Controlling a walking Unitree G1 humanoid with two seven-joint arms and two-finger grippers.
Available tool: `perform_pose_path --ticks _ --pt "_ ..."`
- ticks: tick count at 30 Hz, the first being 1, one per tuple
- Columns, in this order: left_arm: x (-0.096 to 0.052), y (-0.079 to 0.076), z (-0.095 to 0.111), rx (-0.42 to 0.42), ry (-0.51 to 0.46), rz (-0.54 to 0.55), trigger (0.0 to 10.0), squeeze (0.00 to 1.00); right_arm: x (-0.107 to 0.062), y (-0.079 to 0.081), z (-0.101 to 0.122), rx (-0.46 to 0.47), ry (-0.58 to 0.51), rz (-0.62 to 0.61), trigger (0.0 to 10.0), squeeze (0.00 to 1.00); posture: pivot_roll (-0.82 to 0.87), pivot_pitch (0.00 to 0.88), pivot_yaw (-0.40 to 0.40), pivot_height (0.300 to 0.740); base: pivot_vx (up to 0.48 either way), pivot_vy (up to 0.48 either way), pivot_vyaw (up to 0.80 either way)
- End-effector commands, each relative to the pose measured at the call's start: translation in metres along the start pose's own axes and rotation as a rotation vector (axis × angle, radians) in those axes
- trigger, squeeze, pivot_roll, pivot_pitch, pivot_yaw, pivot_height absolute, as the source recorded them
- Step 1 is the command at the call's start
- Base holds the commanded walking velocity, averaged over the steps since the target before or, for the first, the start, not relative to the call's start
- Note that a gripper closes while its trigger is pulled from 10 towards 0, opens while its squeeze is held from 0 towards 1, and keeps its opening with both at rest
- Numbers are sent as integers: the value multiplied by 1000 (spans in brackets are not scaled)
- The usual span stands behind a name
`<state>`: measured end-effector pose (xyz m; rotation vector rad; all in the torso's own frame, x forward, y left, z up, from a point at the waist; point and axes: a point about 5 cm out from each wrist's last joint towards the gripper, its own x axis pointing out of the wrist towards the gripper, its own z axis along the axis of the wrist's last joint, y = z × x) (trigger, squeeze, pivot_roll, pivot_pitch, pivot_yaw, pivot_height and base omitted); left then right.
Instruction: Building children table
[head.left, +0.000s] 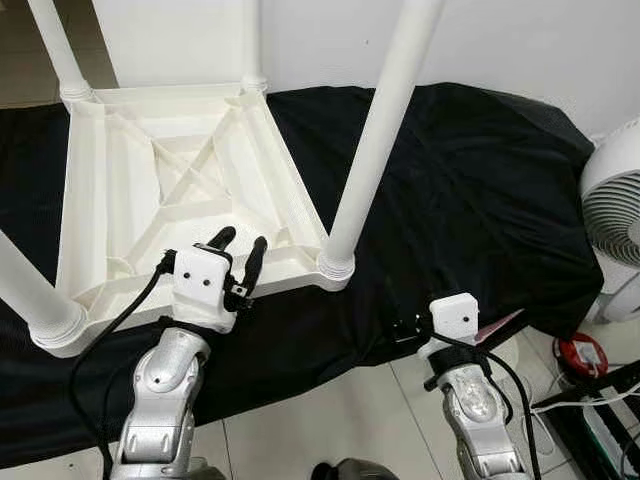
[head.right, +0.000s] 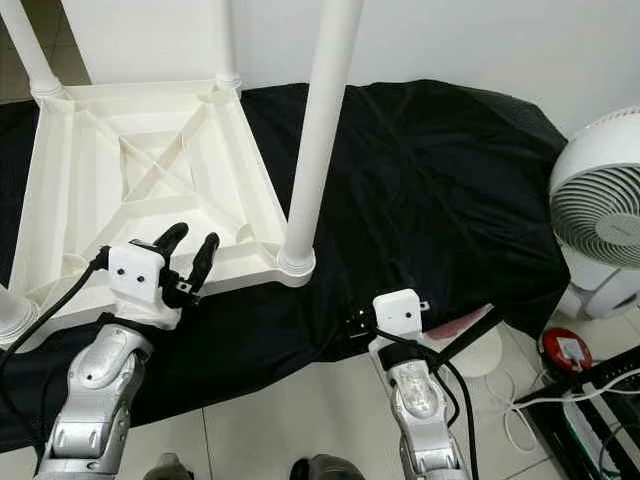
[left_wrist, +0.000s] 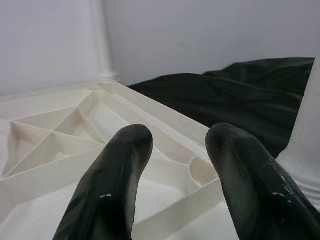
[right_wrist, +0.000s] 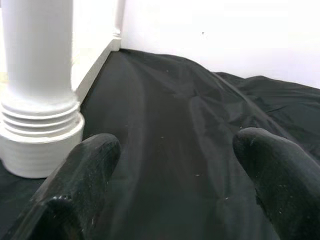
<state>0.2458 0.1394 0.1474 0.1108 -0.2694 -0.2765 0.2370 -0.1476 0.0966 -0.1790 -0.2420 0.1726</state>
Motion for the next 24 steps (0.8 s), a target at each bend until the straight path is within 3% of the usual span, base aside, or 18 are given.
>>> perform_pose_path --ticks 1,11,16,24 --pt "1 -4 0 -12 -1 3 10000 0 -3 -5 -4 -10 14 -11 10000 0 85 27 -66 740 0 -307 0" --pt "2 -4 1 -15 -1 2 10000 0 -2 -5 -4 -9 14 -10 10000 0 85 27 -66 740 0 -309 0" --pt "2 -3 0 -41 -2 21 10000 0 -2 -4 -4 0 17 2 10000 0 86 23 -63 740 0 0 0" --pt "4 -1 0 -26 2 54 10000 0 0 -5 -5 -1 16 8 10000 0 86 20 -63 740 0 0 800"
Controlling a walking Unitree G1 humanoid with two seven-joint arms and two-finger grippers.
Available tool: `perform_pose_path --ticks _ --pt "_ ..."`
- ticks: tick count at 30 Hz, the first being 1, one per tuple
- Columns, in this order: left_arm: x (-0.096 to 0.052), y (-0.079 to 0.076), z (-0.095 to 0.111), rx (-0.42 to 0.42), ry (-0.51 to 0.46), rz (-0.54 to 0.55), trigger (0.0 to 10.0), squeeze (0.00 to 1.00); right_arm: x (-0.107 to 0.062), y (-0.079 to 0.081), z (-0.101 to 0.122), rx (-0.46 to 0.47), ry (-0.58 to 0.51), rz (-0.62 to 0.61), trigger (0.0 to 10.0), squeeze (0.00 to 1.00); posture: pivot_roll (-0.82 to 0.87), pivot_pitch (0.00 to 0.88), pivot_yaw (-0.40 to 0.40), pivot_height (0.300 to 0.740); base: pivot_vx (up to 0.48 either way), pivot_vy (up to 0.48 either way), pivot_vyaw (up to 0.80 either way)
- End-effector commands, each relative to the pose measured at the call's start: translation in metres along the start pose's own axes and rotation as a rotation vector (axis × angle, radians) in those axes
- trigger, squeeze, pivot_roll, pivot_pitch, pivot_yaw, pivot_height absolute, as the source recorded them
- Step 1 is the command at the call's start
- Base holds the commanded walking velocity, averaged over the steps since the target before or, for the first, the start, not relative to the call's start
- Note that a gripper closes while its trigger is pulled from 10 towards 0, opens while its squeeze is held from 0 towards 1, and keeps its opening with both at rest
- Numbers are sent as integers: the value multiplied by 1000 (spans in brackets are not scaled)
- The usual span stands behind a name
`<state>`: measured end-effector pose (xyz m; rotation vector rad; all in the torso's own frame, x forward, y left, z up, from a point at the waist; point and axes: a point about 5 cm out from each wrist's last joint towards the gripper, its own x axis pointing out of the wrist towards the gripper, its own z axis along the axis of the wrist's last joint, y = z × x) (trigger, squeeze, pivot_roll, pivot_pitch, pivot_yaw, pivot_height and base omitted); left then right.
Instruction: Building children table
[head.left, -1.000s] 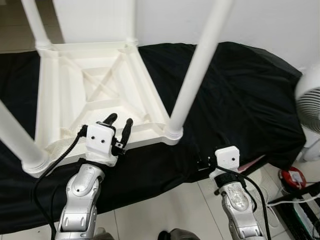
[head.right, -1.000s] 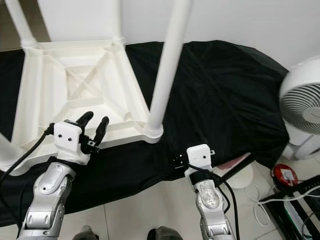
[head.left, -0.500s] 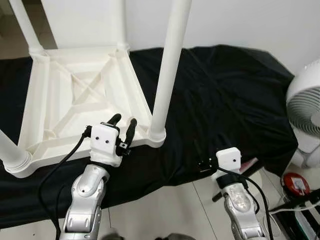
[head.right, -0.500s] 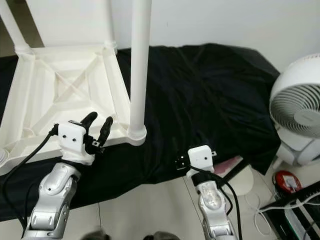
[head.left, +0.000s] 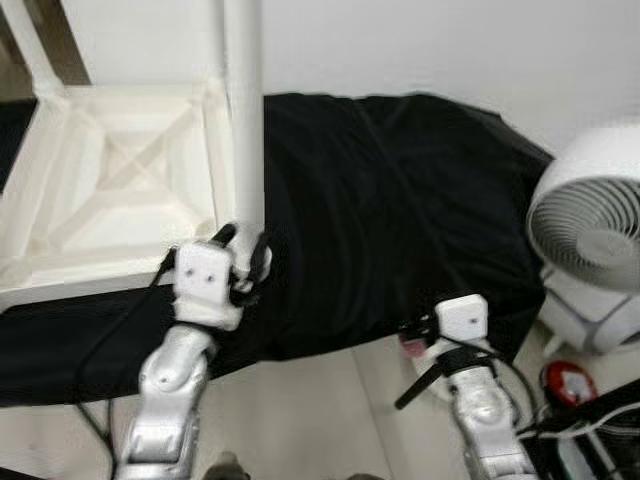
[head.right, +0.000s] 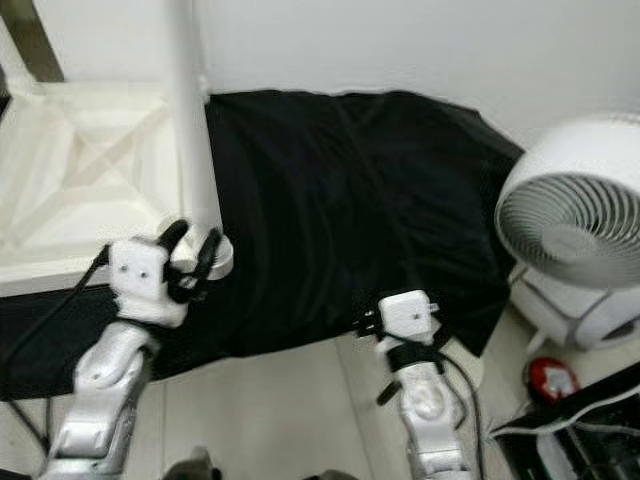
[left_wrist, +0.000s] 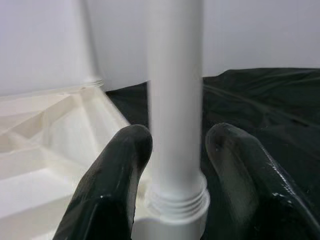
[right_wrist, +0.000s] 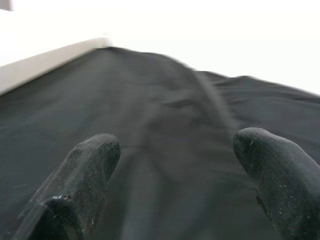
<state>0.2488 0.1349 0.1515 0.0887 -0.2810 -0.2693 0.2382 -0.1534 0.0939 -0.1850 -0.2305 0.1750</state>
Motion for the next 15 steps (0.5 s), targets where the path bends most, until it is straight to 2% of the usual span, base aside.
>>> perform_pose_path --ticks 1,6,10,15 --pt "-1 2 -3 -6 15 44 10000 0 1 1 -1 4 5 4 10000 0 86 20 -63 740 0 0 800" --pt "1 1 -3 -9 18 50 10000 0 3 2 -2 0 7 9 10000 0 85 16 -62 740 0 0 800" --pt "2 0 -3 -15 18 48 10000 0 3 0 -3 20 14 4 10000 0 84 15 -60 740 0 0 0" --pt "3 0 -5 -60 30 45 10000 0 5 -2 -4 37 21 0 10000 0 84 14 -59 740 0 0 0"
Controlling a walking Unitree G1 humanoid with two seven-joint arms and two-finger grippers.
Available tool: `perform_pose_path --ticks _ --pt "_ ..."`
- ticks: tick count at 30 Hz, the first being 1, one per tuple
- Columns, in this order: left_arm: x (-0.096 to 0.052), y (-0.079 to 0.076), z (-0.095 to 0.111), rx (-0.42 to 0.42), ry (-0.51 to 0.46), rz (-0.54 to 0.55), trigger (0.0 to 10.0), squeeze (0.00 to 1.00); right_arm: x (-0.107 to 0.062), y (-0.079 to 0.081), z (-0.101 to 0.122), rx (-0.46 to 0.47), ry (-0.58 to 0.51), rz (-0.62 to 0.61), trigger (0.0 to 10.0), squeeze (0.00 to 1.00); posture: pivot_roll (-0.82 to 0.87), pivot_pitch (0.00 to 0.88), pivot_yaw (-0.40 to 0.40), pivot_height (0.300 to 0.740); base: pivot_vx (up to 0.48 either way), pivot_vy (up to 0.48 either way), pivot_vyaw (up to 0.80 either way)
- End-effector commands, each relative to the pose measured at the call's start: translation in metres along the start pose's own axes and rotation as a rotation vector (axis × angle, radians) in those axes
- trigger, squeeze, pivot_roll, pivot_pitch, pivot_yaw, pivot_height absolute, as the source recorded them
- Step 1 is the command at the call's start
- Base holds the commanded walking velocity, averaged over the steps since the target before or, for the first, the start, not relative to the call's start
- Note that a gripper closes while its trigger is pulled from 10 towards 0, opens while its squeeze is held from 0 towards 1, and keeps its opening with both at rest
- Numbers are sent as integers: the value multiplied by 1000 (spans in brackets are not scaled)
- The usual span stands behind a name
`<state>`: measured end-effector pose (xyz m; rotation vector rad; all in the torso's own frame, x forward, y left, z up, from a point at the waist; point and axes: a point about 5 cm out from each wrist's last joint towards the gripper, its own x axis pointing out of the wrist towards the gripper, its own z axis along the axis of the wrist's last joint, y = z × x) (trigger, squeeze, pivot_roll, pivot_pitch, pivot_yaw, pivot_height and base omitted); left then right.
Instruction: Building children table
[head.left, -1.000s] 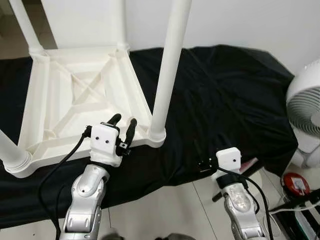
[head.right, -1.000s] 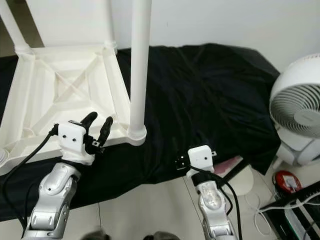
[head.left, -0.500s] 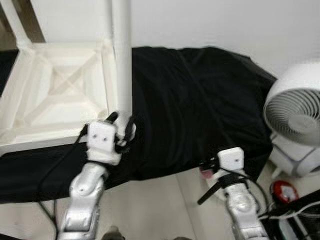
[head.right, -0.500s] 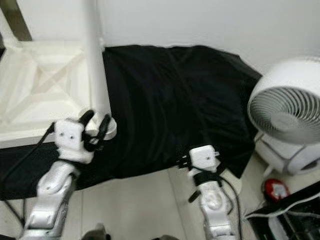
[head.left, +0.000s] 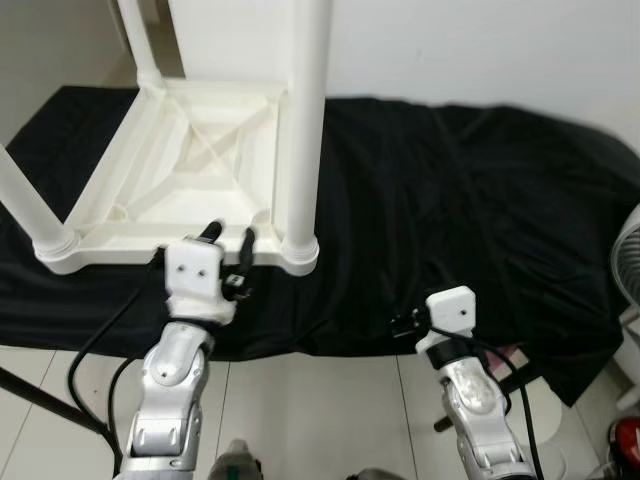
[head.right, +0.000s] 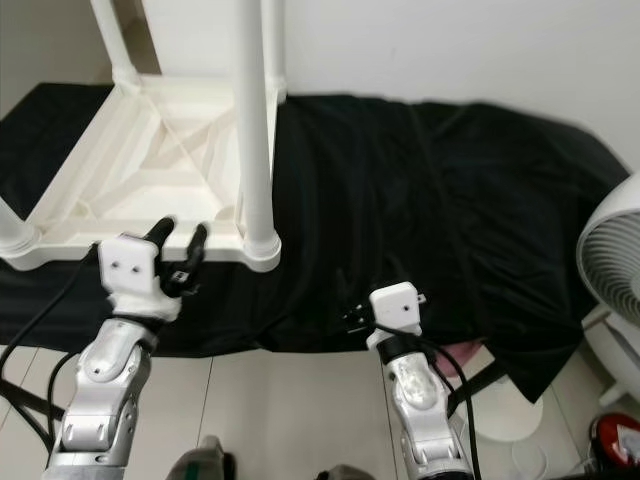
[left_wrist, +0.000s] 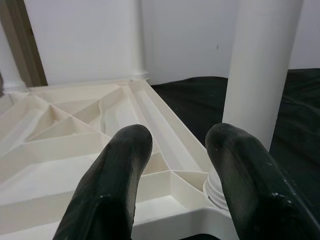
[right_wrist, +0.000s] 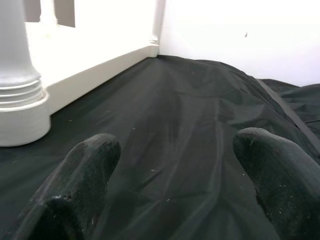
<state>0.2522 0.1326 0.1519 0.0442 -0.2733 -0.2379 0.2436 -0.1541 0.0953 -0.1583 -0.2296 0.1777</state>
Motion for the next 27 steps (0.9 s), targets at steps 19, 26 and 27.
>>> perform_pose_path --ticks 19,26,27 --pt "0 2 -6 7 42 6 10000 0 1 -6 -11 -5 74 -13 10000 0 85 15 -55 740 0 18 0" --pt "1 4 -6 -20 57 10 10000 0 1 -7 -11 7 70 -10 10000 0 84 14 -53 740 0 44 0" --pt "2 4 -6 -24 58 10 10000 0 1 -6 -11 6 69 -10 10000 0 83 10 -49 740 0 315 0"
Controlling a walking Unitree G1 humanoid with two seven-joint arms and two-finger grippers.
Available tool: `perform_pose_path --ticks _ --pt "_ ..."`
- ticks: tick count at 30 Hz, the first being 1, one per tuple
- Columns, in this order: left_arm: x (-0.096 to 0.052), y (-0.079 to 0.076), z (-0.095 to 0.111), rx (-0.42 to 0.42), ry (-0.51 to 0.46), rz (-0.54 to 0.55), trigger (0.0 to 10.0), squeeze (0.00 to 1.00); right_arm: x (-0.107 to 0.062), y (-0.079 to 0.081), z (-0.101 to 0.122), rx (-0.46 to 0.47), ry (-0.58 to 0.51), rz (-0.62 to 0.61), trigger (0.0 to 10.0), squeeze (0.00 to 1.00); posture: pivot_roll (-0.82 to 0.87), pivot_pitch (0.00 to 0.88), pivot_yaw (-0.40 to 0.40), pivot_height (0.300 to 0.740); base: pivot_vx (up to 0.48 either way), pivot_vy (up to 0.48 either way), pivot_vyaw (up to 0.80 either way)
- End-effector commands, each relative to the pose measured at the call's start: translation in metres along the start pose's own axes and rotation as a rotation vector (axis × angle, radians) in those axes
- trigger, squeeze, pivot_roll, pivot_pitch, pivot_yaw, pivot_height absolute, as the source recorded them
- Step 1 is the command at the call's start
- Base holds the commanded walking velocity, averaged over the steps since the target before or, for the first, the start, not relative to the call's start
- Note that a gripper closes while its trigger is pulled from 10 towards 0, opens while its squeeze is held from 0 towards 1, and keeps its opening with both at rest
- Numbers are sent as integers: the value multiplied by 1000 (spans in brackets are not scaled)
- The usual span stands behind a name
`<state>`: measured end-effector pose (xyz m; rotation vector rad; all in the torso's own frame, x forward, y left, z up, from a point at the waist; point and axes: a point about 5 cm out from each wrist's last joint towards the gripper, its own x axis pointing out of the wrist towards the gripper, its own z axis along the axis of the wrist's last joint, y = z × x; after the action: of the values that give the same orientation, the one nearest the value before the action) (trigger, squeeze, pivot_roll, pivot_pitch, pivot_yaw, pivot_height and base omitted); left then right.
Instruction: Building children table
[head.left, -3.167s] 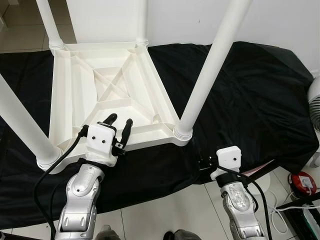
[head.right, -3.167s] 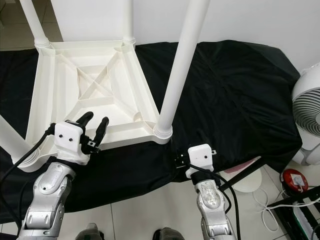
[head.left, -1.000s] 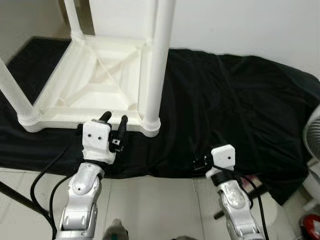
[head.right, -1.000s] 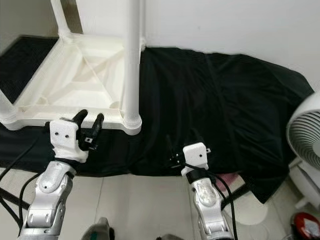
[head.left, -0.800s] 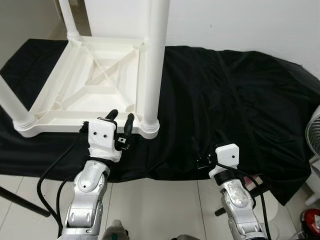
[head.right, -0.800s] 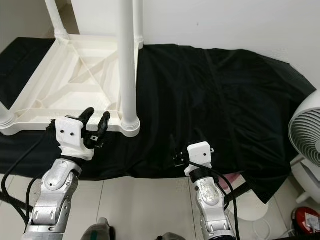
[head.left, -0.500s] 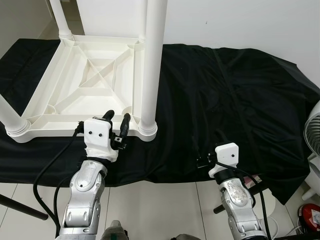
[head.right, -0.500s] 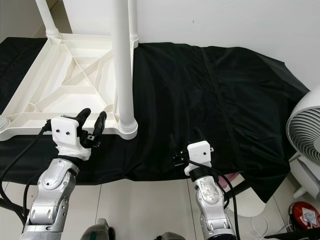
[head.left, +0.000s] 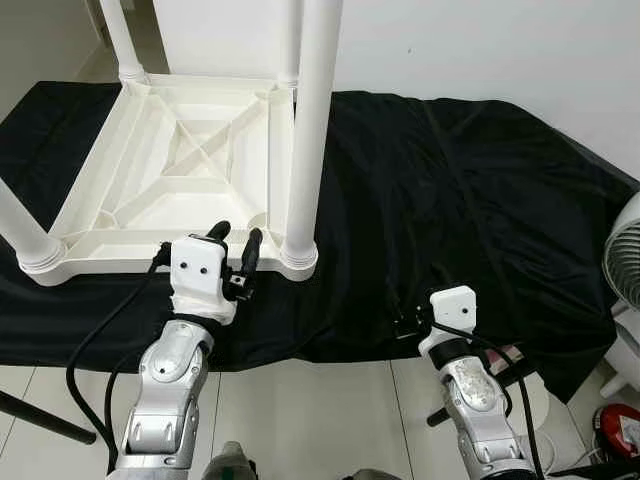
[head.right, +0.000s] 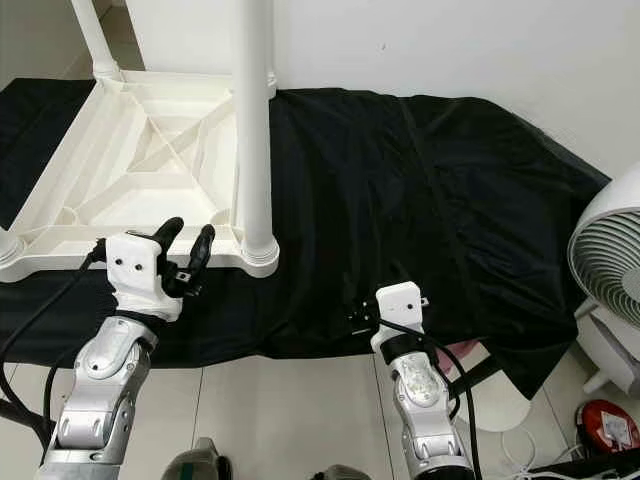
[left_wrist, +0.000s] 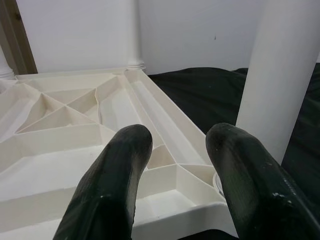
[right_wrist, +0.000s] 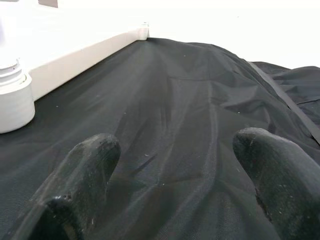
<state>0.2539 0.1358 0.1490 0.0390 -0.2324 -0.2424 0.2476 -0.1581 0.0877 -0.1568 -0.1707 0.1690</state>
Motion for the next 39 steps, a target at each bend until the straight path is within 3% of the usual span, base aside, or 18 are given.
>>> perform_pose_path --ticks 1,6,33,39 --pt "2 1 -3 -19 19 13 10000 0 0 -2 -2 -2 9 -4 10000 0 83 8 -48 740 0 480 0" --pt "3 1 -3 -22 16 12 10000 0 0 -1 -2 -5 9 -3 10000 0 83 8 -48 740 0 452 0" --pt "-1 -3 -4 -29 23 -5 10000 0 0 -4 -4 -35 17 -7 10000 0 84 0 -57 740 0 0 0" --pt "-1 -3 -5 -38 28 1 10000 0 0 -3 -4 -38 13 2 10000 0 85 0 -59 740 0 434 0"
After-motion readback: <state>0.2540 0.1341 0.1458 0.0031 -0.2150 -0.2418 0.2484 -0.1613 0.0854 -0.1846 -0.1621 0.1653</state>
